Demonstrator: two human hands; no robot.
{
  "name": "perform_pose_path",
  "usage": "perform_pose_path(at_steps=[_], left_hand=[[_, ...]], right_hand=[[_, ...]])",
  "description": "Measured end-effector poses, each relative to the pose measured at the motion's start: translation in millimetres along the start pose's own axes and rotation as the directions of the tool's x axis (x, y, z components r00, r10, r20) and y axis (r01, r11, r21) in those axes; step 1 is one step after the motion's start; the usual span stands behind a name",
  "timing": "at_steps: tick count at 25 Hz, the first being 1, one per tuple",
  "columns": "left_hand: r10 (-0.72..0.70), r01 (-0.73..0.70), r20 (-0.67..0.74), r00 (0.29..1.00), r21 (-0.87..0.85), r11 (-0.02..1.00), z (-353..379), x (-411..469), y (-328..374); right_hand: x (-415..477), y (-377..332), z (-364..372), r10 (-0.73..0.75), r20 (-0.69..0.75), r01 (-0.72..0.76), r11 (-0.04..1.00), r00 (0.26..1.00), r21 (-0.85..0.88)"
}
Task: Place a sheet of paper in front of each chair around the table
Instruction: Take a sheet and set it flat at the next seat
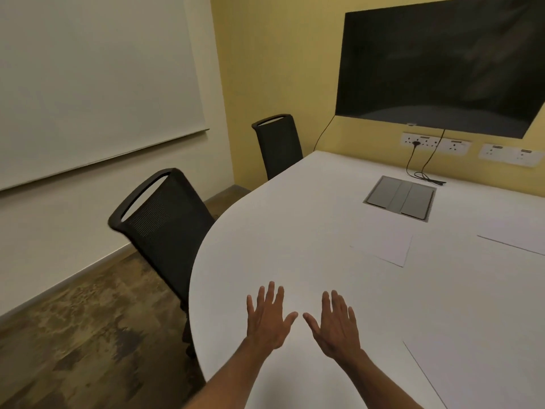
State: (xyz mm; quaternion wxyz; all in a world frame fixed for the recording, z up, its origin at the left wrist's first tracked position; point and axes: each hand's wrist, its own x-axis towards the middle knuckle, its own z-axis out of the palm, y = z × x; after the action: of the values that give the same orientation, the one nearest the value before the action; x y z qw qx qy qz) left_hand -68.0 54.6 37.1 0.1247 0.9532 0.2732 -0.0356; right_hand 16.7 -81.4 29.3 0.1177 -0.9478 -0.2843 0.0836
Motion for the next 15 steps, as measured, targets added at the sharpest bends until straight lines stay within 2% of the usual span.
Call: perform_pose_path(at_steps=[1,3,4,6,15], left_hand=[[0.015,-0.012,-0.045,0.999,0.056,0.998,2,18,1],[0.028,-0.027,-0.01,1.0,0.109,0.994,0,49,10],[0.049,-0.052,0.039,0.998,0.082,0.995,-2,62,14],[0.108,-0.109,0.015,0.994,0.006,0.994,-1,91,22],[0.308,-0.311,0.102,0.946,0.021,0.95,3,202,67]], right_hand=[[13,1,-1,0.02,-0.008,-0.02,1.0,1.0,0.005],[39,4,-5,0.071,-0.012,-0.07,0.997,0.997,0.017],[49,7,-7,0.095,-0.02,-0.094,0.995,0.995,0.02],[69,12,-11,0.139,-0.045,-0.139,0.99,0.989,0.02],[147,39,-19,0.4,-0.077,-0.394,0.916,0.913,0.079]])
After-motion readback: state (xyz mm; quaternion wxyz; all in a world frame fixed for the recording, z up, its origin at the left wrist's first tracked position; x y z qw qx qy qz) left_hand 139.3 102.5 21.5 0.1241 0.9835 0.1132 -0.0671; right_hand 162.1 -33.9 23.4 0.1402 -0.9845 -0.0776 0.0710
